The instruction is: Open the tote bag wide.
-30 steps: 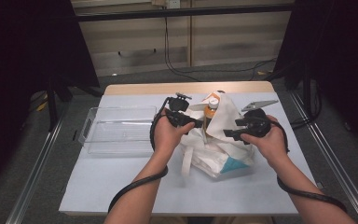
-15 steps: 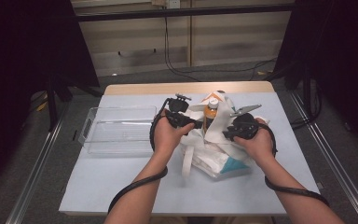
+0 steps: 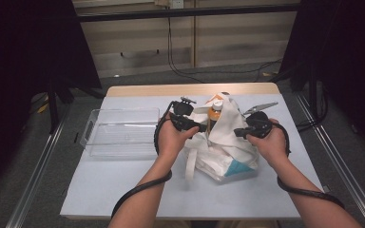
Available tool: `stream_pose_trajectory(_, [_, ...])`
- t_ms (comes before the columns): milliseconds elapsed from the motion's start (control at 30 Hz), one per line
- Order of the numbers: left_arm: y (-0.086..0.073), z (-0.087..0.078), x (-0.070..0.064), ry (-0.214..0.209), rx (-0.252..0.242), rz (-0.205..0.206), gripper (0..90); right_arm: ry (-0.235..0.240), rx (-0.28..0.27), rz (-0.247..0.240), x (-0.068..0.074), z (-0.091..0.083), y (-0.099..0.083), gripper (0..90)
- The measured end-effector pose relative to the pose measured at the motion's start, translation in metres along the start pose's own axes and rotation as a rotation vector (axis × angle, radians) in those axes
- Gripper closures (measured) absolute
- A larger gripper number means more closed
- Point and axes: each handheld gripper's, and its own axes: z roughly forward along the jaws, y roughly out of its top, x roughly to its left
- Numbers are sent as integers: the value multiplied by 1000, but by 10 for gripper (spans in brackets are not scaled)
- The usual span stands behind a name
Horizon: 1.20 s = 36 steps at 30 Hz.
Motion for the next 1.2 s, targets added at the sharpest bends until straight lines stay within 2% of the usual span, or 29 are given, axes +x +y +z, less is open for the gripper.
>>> stream_pose_trajectory(200, [0,2,-3,0,-4,-3,392,-16,-12,42,-15,-16,-5,900])
stream_pose_trajectory(267, [0,2,-3,3,-2,-2,392,7,-26,50,-14,-18,-6,900])
stream_pose_trajectory(333, [0,3,-3,-4,-6,-6,392,-2,-53,27,-10,-17,-4,888])
stream_pose_trajectory(367, [-1,4,-3,-4,-6,-8,393,3,-57,28,-8,-16,-3,741])
stream_pose_trajectory(400, [-1,3,-3,0,-1,-2,393,1,-58,12,-6,-13,-1,692])
stream_pose_trajectory(433, [-1,3,-3,-1,1,1,392,-13,-51,-11,-4,-11,1,664])
stream_pose_trajectory(500, [-2,3,-3,-6,0,-4,392,-28,-45,-24,-3,-6,4,592])
stream_pose_trajectory(600, [-2,2,-2,-13,1,1,394,-12,-55,-46,3,-2,8,534])
stream_pose_trajectory(667, [-1,3,-1,-16,-2,-8,397,8,-57,-62,12,3,12,413])
stream_pose_trajectory(700, [-1,3,-1,-13,-3,-12,400,-2,-51,-79,18,7,14,369])
stream_pose_trajectory(800, [-2,3,0,-14,3,-6,403,-25,-36,-110,23,16,17,274])
stream_pose_trajectory(900, [-3,3,0,-12,2,-6,403,-63,-19,-105,23,25,16,256])
stream_pose_trajectory(1033, [-3,3,3,-22,-2,-14,407,-82,-10,-100,23,32,12,213])
stream_pose_trajectory(1100, [-3,4,3,-23,-7,-16,408,-101,0,-103,24,35,11,220])
stream_pose_trajectory(1200, [-3,5,3,-19,5,-10,407,-117,-9,-77,24,39,10,263])
